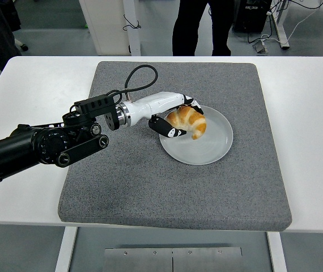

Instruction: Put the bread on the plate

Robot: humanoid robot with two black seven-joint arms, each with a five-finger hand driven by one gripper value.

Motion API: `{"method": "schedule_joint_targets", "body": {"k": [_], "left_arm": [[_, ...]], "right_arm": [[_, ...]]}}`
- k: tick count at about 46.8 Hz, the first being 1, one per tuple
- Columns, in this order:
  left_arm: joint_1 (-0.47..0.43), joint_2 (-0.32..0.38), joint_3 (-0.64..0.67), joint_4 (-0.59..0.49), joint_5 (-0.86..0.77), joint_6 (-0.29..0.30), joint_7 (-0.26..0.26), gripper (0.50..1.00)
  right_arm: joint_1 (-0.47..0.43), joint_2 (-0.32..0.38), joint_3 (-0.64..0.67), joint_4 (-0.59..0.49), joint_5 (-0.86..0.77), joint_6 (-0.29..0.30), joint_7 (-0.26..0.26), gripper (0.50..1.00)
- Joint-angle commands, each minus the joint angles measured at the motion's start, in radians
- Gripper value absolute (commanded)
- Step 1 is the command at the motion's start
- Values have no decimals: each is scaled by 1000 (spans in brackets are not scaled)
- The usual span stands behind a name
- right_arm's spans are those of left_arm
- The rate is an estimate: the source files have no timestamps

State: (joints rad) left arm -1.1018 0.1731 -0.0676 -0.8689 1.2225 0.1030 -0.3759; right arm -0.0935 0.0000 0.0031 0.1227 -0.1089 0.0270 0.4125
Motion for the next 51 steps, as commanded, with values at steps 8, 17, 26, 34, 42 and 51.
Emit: {"method": "schedule_joint_targets", "body": {"k": [8, 17, 26, 34, 42, 51], "left_arm": [[11, -14, 8, 1, 2, 3, 3, 608], [13, -27, 69, 1, 0, 37, 3, 608], [13, -29, 74, 10, -1, 41, 3, 611], [16, -35, 74, 13, -3, 41, 3, 617], [16, -40, 72, 21, -3, 43, 3, 655], [17, -40, 72, 21, -5, 43, 3, 722]], "right_arm": [[0, 0, 0, 0, 0, -1, 0, 1000], [0, 0, 0, 0, 0, 1, 0, 1000], [0, 0, 0, 0, 0, -1, 0, 1000], [0, 0, 0, 0, 0, 1, 0, 1000], [0, 0, 0, 0, 0, 1, 0, 1000], [0, 0, 0, 0, 0, -1, 0, 1000]]}}
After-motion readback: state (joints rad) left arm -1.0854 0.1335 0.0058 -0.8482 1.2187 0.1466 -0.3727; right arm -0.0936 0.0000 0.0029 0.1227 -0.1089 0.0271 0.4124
